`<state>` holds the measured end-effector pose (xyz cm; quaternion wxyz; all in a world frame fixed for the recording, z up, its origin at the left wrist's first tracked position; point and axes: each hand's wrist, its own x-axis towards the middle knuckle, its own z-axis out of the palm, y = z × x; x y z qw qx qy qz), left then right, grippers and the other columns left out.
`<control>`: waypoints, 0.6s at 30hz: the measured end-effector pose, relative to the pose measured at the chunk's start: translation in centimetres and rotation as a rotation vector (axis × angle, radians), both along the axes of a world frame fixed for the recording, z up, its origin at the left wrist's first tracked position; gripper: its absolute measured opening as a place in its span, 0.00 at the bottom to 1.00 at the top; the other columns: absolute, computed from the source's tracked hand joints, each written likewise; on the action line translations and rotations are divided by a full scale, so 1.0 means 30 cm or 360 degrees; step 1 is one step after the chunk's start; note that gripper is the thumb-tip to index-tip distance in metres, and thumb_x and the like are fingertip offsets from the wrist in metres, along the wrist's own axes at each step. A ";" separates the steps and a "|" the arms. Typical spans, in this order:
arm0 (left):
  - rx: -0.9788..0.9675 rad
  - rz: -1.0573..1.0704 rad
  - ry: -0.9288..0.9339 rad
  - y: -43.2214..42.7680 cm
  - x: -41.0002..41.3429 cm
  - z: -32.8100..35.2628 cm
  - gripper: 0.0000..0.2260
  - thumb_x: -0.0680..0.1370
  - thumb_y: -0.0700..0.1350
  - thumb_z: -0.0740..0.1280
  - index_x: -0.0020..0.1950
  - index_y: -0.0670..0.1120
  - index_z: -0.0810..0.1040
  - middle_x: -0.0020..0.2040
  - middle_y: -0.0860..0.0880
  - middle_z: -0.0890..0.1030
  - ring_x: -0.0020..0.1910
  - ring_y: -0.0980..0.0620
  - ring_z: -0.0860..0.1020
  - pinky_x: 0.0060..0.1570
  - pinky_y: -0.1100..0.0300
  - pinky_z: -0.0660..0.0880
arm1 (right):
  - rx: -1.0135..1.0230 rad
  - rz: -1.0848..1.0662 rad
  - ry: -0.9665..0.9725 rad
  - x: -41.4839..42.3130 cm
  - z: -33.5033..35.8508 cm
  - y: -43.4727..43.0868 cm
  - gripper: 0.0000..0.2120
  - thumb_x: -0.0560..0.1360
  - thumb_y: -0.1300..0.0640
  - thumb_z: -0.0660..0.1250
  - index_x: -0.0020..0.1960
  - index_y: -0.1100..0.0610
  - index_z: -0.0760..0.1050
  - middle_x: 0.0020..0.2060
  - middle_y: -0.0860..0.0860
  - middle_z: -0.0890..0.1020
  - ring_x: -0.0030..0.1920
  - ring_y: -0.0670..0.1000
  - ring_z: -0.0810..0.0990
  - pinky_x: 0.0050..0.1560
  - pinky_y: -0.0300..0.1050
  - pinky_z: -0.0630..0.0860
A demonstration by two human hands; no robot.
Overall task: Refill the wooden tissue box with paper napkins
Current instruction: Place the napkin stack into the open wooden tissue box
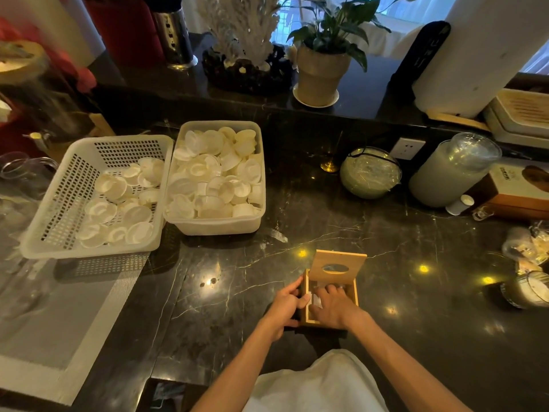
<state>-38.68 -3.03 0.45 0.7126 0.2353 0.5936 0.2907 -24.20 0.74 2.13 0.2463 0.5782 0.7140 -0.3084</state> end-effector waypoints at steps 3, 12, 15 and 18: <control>-0.0004 0.0003 0.0002 0.001 0.001 -0.001 0.26 0.80 0.39 0.63 0.74 0.63 0.66 0.71 0.50 0.72 0.63 0.47 0.75 0.62 0.39 0.76 | -0.0052 -0.0008 0.0027 0.004 0.001 0.001 0.31 0.79 0.43 0.58 0.78 0.51 0.54 0.77 0.56 0.58 0.77 0.60 0.55 0.75 0.58 0.56; -0.0014 -0.0036 0.0063 -0.002 0.020 0.026 0.26 0.82 0.41 0.60 0.77 0.61 0.61 0.69 0.51 0.72 0.62 0.49 0.74 0.51 0.52 0.78 | 0.0789 -0.0373 0.0324 0.139 0.112 -0.133 0.22 0.80 0.50 0.61 0.73 0.49 0.65 0.69 0.50 0.71 0.68 0.51 0.68 0.66 0.46 0.70; 0.0011 -0.0049 0.0116 -0.009 0.036 0.030 0.25 0.83 0.41 0.58 0.77 0.61 0.60 0.67 0.51 0.73 0.64 0.47 0.73 0.57 0.48 0.77 | 0.0316 -0.0818 0.1053 0.168 0.078 -0.172 0.37 0.79 0.49 0.64 0.79 0.42 0.44 0.74 0.47 0.62 0.73 0.50 0.63 0.72 0.53 0.65; 0.0030 -0.0012 0.0141 -0.007 0.047 0.026 0.23 0.84 0.42 0.57 0.76 0.62 0.62 0.68 0.50 0.74 0.64 0.47 0.74 0.57 0.48 0.78 | 0.0096 -0.1087 0.1544 0.181 0.058 -0.178 0.40 0.78 0.45 0.65 0.76 0.33 0.38 0.76 0.41 0.60 0.73 0.45 0.64 0.72 0.53 0.65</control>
